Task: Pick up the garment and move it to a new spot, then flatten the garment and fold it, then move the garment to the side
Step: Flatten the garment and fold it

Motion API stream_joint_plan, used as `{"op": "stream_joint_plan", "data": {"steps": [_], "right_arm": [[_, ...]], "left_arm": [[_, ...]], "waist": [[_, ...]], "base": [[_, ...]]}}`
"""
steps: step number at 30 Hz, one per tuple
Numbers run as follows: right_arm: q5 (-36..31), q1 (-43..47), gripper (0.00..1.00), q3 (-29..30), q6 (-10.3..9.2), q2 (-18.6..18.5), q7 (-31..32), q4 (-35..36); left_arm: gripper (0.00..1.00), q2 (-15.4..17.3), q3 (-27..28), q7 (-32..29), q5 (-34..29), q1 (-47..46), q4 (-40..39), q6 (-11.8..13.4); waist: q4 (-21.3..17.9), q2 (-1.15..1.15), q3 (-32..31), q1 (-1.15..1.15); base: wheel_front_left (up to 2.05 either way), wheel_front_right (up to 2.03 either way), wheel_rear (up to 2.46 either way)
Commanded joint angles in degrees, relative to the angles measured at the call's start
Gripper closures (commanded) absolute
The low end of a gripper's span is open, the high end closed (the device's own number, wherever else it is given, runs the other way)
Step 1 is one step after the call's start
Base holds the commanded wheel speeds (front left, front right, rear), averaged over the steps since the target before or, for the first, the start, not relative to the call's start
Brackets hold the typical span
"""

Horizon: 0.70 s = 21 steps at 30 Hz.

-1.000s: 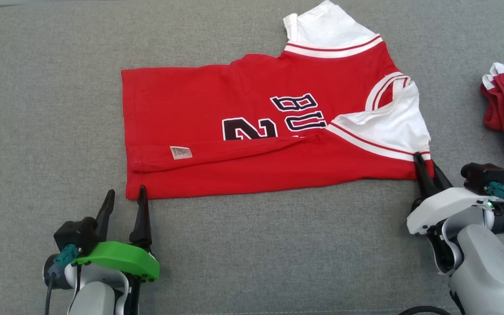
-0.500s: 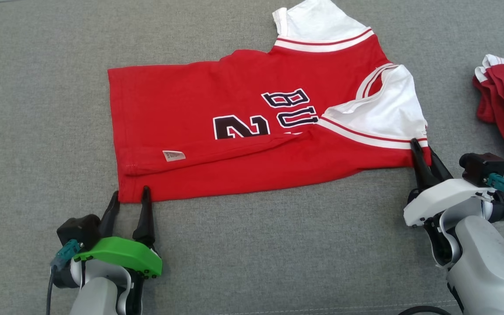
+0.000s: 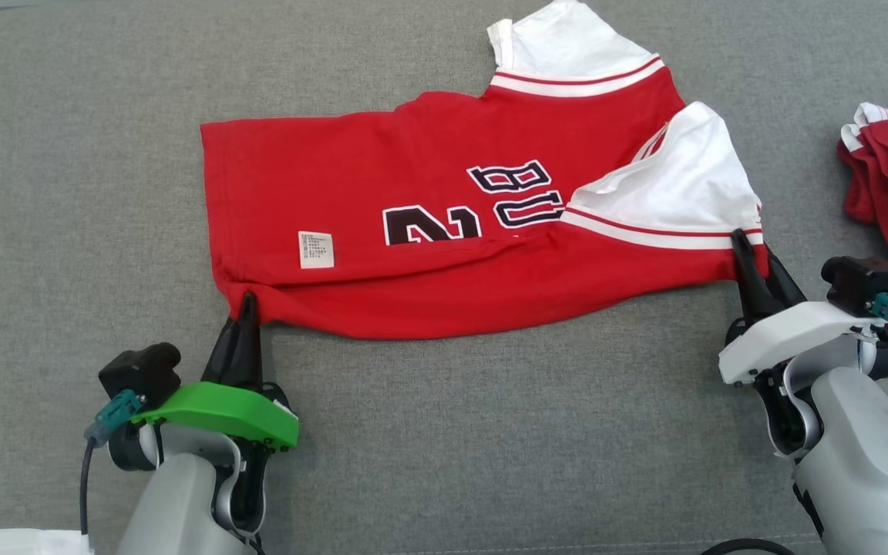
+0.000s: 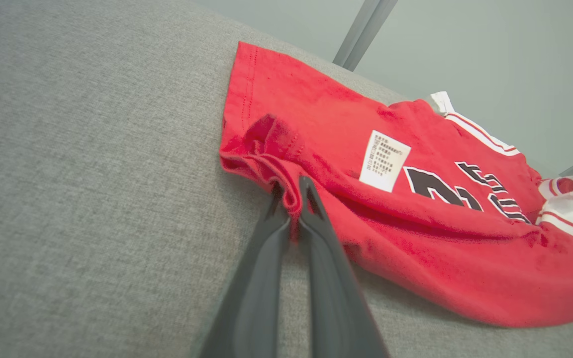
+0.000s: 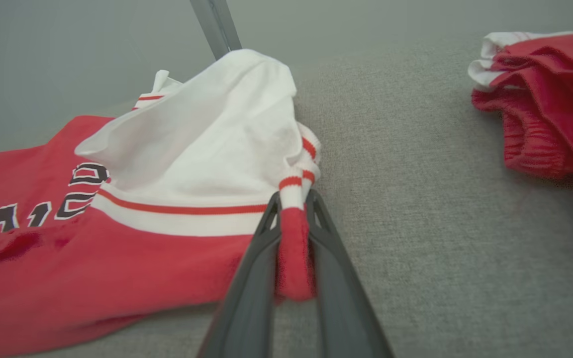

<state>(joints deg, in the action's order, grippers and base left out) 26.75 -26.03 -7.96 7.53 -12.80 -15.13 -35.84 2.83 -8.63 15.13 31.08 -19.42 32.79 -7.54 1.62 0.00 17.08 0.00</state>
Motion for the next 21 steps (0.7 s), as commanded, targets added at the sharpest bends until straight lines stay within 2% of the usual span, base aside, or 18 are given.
{"op": "stream_joint_plan", "data": {"steps": [1, 5, 13, 21], "right_arm": [[0.44, -0.64, 1.0, 0.21, -0.1, -0.32, 0.01, -0.24], [1.01, -0.68, 1.0, -0.24, -0.1, -0.11, 0.01, -2.59], [4.48, 2.68, 1.0, -3.82, -0.1, 1.13, 0.05, -11.73], [7.78, 6.44, 1.0, -5.69, -0.1, 0.42, 0.03, -14.08]], "left_arm": [[1.0, 0.56, 0.4, -0.04, 0.08, -0.72, -0.52, 0.13], [1.0, 1.26, 0.93, -0.04, 0.64, 0.05, -0.97, 0.13], [1.0, 2.02, 0.82, -0.04, 1.85, 5.82, 2.42, 0.13], [1.0, 2.57, 2.41, -0.04, 2.46, 11.72, 4.86, 0.14]], "waist": [[0.24, 0.0, -0.75, 0.0], [0.41, 0.0, -4.28, 0.0], [0.42, 0.0, -16.33, 0.0], [0.14, 0.0, -21.07, 0.0]], "base": [[0.0, 0.0, 0.0], [0.0, 0.0, 0.0], [0.0, 0.0, 0.0], [0.0, 0.0, 0.0]]}}
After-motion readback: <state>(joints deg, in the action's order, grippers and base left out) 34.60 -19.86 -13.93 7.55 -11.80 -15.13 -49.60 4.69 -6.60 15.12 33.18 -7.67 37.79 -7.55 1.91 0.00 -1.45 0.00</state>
